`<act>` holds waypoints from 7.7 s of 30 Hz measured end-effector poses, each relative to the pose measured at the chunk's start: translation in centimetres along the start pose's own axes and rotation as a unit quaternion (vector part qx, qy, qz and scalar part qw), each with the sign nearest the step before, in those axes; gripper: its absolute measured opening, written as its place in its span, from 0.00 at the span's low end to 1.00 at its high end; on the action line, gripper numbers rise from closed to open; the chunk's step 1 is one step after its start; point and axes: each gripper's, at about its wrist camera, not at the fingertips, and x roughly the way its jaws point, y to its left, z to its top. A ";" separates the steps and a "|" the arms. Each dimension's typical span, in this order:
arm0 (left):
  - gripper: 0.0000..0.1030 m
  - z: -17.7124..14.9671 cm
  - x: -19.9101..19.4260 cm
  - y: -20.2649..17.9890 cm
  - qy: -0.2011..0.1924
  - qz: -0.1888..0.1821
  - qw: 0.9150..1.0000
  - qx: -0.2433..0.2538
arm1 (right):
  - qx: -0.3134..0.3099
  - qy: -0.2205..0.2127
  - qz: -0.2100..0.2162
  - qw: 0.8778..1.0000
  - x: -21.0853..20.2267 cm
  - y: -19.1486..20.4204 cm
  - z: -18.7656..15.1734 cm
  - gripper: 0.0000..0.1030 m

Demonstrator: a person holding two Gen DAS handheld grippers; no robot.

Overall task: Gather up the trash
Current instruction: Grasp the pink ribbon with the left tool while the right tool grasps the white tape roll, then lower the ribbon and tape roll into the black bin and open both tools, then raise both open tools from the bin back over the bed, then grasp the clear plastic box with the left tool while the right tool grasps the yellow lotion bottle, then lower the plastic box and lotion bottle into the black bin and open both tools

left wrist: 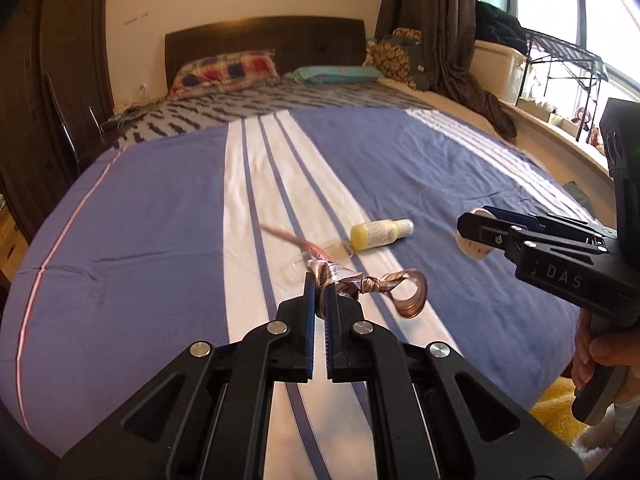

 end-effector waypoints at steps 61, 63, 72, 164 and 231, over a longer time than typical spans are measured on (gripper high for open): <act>0.33 -32.4 6.3 -7.5 0.303 -0.106 0.946 -0.044 | 0.082 0.284 0.015 0.955 2.8 0.2 -31.0 0.39; 0.39 -32.3 6.1 -7.4 0.303 -0.105 0.946 -0.045 | 0.084 0.283 0.013 0.955 2.8 0.0 -31.1 0.49; 0.71 -30.3 3.5 -7.0 0.270 -0.079 0.959 -0.031 | 0.095 0.235 0.003 0.967 -0.2 -1.0 -28.8 0.75; 0.67 -3.6 6.1 -0.3 0.061 0.013 0.996 -0.058 | 0.048 0.034 -0.043 0.997 2.2 -4.0 -2.2 0.81; 0.87 -30.6 4.7 -7.5 0.282 -0.067 0.956 -0.039 | 0.098 0.233 0.006 0.968 0.8 -1.3 -28.9 0.91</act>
